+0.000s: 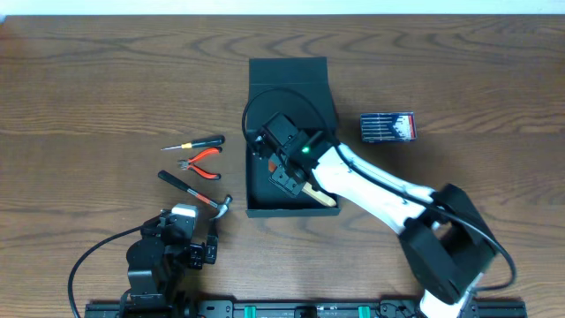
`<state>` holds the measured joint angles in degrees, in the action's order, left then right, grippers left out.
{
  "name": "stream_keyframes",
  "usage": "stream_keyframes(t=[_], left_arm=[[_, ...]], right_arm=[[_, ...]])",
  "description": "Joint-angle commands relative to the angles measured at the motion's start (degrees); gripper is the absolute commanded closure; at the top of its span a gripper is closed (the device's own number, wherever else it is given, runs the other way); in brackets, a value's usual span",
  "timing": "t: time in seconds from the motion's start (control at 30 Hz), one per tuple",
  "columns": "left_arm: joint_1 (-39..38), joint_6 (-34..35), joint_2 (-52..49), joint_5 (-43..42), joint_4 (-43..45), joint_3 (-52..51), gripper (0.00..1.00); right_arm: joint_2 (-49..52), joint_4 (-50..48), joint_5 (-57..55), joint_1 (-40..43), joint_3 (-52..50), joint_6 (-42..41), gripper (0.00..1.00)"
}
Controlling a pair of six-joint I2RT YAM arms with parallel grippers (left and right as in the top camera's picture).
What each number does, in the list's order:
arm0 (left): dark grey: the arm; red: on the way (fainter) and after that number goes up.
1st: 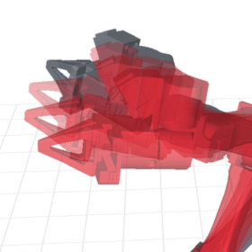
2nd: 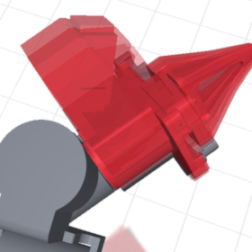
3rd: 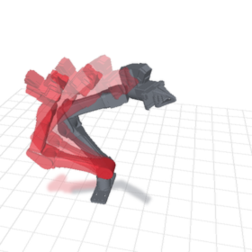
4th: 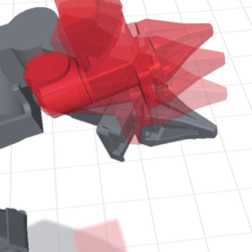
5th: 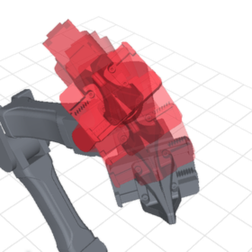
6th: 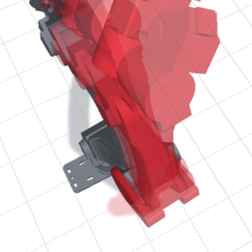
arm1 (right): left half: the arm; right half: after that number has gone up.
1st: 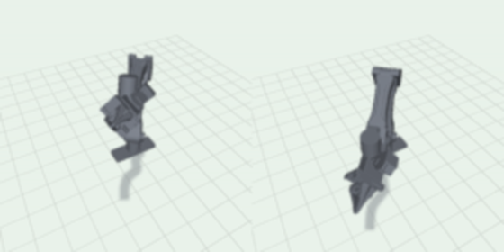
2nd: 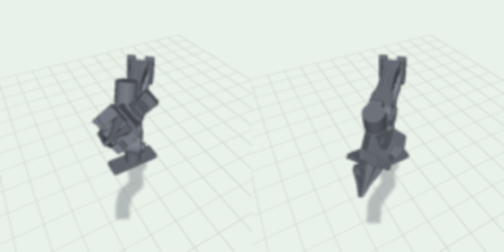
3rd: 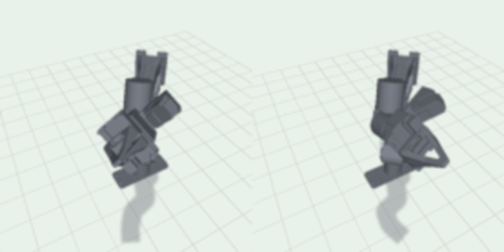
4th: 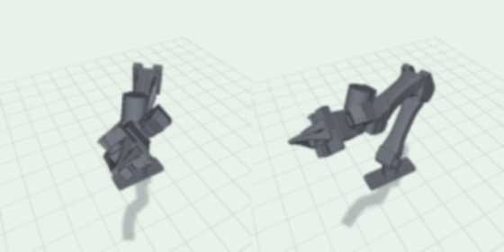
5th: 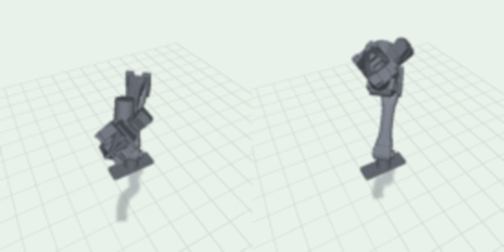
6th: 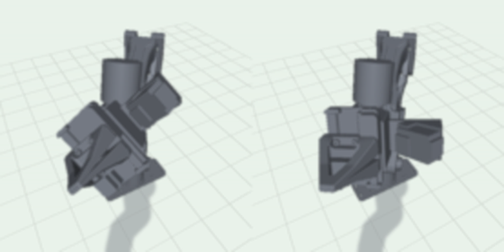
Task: Pack container
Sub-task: 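Open the right gripper, release the scraper, and withdraw toward the screwdriver case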
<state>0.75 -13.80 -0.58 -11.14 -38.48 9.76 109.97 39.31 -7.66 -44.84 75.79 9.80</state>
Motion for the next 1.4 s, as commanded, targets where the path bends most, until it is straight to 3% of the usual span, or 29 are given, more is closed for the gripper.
stream_keyframes(t=[0.0,0.17,0.5,0.7,0.77,0.9,1.03,1.17,1.37], left_arm=[[0.3,-0.7,0.4,0.5,0.2,-0.5,0.01],[0.3,-0.7,0.4,0.5,0.2,-0.5,0.01],[0.3,-0.7,0.4,0.5,0.2,-0.5,0.01],[0.3,-0.7,0.4,0.5,0.2,-0.5,0.01],[0.3,-0.7,0.4,0.5,0.2,-0.5,0.01],[0.3,-0.7,0.4,0.5,0.2,-0.5,0.01],[0.3,-0.7,0.4,0.5,0.2,-0.5,0.01],[0.3,-0.7,0.4,0.5,0.2,-0.5,0.02],[0.3,-0.7,0.4,0.5,0.2,-0.5,0.01]], right_arm=[[1.7,-0.3,-11.2,0.5,-1.0,-2.7,0.31],[0.2,-0.7,-17.7,0.5,-0.5,-2.7,0.30],[-3.6,0.0,-17.8,-0.2,0.0,-4.8,0.29],[-14.9,0.8,-17.2,-1.4,2.0,-6.1,0.23],[-19.1,2.1,-17.4,-0.4,2.1,-5.4,0.14],[-26.1,5.6,-10.0,6.9,2.2,1.7,0.04],[-27.4,8.8,2.3,18.6,4.6,9.5,0.01],[-24.1,11.3,11.0,30.9,9.5,11.9,0.01],[-14.5,15.8,15.4,38.7,16.3,11.6,0.01]])
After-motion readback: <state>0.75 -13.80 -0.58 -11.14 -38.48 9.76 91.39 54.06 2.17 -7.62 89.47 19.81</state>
